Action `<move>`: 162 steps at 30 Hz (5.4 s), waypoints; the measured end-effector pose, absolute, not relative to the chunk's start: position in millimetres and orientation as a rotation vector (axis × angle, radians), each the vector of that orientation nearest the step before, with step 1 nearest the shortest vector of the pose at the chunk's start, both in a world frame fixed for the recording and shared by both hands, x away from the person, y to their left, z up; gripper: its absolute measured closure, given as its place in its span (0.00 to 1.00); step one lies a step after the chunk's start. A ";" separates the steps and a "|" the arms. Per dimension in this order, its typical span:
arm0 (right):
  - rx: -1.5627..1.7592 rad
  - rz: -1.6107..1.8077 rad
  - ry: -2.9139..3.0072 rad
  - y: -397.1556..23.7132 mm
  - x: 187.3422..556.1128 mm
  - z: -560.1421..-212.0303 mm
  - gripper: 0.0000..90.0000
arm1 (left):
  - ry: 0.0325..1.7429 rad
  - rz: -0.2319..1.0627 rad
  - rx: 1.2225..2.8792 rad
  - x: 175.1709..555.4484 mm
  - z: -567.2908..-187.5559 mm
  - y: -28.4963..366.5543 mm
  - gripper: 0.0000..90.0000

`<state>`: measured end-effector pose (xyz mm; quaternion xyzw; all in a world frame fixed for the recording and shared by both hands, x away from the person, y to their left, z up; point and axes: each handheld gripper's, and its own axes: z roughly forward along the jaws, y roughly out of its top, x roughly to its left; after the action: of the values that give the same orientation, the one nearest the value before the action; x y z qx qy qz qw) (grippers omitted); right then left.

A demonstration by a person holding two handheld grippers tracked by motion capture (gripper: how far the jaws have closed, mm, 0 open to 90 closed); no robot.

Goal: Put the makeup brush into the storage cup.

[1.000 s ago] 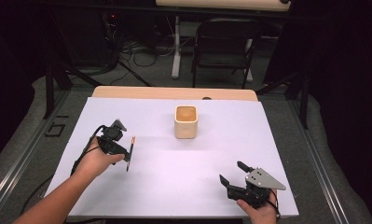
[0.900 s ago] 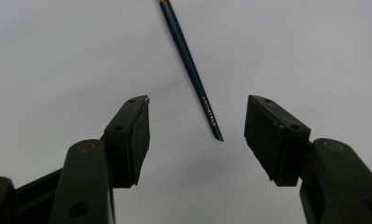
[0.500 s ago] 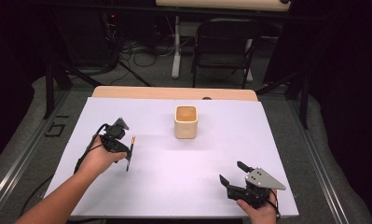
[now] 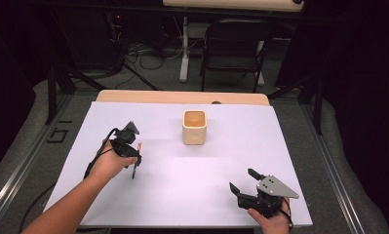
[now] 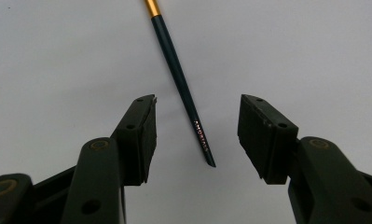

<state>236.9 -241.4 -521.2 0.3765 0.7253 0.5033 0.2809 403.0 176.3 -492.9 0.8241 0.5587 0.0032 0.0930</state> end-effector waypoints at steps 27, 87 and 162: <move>1.004 1.344 1.960 -241.5 236.7 -521.1 0.23 | 1.700 -0.010 2.485 414.7 -514.5 169.2 0.67; 0.994 1.354 1.965 -240.9 236.1 -520.5 0.23 | 1.730 -0.012 2.579 420.5 -523.6 166.3 0.93; 1.003 1.338 1.991 -239.0 238.4 -523.8 0.24 | 1.217 0.076 2.411 385.0 -460.5 174.9 0.94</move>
<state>238.4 -239.0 -523.8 0.3718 0.7378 0.4959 0.2674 385.0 174.9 -460.5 0.8709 0.4395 0.0276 0.2181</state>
